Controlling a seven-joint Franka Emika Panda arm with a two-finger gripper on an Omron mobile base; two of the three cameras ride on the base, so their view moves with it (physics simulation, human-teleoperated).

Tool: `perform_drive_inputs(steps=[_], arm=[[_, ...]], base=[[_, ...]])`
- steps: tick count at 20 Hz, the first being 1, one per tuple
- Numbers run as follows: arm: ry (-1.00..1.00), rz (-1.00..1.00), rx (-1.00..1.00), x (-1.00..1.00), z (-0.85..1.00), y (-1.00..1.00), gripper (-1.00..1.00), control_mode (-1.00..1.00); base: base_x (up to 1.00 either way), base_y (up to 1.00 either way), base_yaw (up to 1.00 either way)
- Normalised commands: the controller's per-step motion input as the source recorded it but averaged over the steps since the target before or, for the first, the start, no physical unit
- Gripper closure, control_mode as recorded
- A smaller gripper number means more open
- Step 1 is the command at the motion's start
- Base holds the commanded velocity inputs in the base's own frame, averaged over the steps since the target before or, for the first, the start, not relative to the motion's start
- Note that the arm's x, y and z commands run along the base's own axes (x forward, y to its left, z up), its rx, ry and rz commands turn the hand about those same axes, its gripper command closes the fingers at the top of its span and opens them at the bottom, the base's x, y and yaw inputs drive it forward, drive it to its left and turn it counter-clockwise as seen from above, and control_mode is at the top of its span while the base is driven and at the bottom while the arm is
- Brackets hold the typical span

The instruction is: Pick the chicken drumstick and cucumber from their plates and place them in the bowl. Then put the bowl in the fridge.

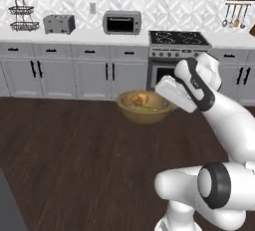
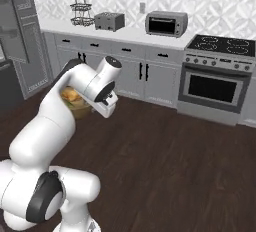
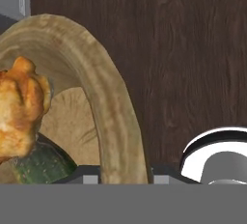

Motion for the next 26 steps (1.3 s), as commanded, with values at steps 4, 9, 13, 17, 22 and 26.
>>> perform_drive_inputs(steps=[4, 9, 13, 17, 22, 26], arm=[[0.0, 0.0, 0.0, 0.0, 0.0, 0.0, 1.0, 1.0], [0.0, 0.0, 0.0, 0.0, 0.0, 0.0, 1.0, 1.0], [0.0, 0.0, 0.0, 0.0, 0.0, 0.0, 1.0, 1.0], [0.0, 0.0, 0.0, 0.0, 0.0, 0.0, 1.0, 1.0], [0.0, 0.0, 0.0, 0.0, 0.0, 0.0, 1.0, 1.0], [0.0, 0.0, 0.0, 0.0, 0.0, 0.0, 1.0, 1.0]], base=[[1.0, 0.16, 0.33], [1.0, 0.13, 0.35], [1.0, 0.07, 0.4], [1.0, 0.01, 0.44], [1.0, 0.0, 0.45], [1.0, 0.0, 0.52]])
